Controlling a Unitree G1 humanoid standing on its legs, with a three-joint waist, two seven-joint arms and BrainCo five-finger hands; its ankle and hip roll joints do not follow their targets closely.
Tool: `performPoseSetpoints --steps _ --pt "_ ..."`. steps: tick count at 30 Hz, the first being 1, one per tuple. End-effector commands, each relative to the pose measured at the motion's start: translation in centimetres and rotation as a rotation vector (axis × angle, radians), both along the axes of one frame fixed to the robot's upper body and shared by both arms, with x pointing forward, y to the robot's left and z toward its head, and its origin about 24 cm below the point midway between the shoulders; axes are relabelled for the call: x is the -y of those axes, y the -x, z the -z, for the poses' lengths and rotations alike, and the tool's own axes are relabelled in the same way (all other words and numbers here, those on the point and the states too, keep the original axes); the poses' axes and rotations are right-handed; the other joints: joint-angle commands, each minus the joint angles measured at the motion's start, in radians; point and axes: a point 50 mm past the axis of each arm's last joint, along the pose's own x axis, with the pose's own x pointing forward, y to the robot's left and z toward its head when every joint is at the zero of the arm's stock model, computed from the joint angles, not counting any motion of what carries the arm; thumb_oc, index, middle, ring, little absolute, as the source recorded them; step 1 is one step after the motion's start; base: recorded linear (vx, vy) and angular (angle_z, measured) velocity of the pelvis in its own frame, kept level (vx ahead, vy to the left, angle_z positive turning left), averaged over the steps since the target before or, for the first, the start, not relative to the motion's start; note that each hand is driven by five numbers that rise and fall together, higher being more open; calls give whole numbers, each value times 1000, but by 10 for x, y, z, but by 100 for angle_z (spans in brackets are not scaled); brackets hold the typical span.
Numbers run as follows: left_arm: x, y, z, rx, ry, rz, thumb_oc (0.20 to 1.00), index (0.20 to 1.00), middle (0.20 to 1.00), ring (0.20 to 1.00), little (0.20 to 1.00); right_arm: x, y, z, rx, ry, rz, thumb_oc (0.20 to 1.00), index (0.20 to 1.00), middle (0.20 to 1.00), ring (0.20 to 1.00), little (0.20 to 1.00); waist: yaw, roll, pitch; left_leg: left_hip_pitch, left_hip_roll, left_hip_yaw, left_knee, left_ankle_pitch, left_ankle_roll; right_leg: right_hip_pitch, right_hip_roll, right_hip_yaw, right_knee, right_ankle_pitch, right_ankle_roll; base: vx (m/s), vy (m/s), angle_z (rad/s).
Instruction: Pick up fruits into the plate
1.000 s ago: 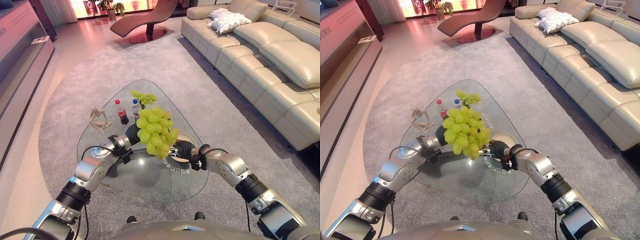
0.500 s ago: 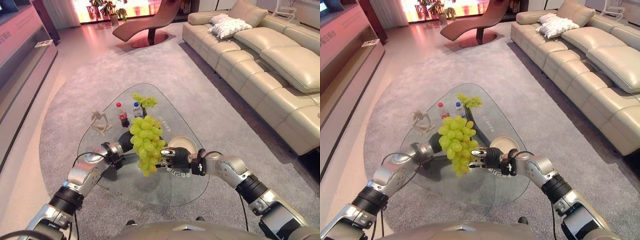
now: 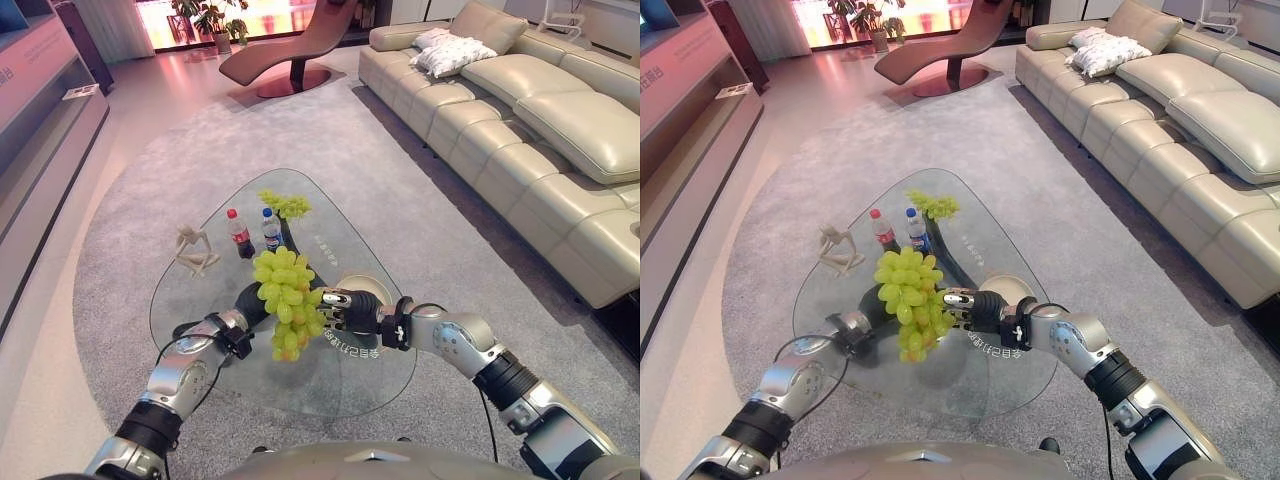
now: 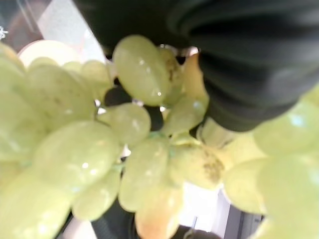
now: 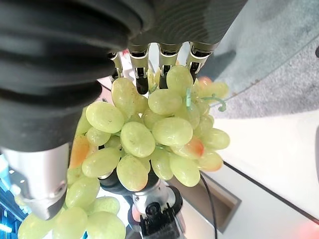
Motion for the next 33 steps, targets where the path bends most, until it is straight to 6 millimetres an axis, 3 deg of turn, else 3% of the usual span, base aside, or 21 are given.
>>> performPoseSetpoints --steps 1,6,13,28,33 --pt "9 -20 -15 98 23 -113 200 200 200 200 200 -48 -12 -80 245 -371 -3 1000 1000 1000 1000 1000 -6 -19 34 -34 7 -40 26 -30 10 48 -41 -70 42 -46 -7 -10 -33 2" --pt "17 -24 -27 176 32 -195 200 200 200 200 200 -43 -17 -86 266 -378 86 1000 1000 1000 1000 1000 -12 -27 39 -46 7 -61 30 -33 13 39 -29 -45 49 -53 -13 -18 -35 7" --pt "40 -26 -46 260 59 -197 200 200 200 200 200 -54 -13 -95 274 -419 56 1000 1000 1000 1000 1000 -19 -35 48 -44 9 -73 27 -37 17 40 -21 -35 53 -61 -17 -10 -21 11" --pt "32 -42 -104 544 37 -599 200 200 200 200 200 -72 -3 -99 225 -444 19 1000 1000 1000 1000 1000 -14 -57 43 -35 13 -87 23 -41 16 52 -19 -41 54 -64 -16 5 -8 4" --pt "31 -45 -115 573 43 -586 200 200 200 200 200 -73 1 -98 216 -449 9 1000 1000 1000 1000 1000 -15 -58 41 -32 13 -91 22 -39 13 56 -18 -41 53 -64 -15 0 0 0"
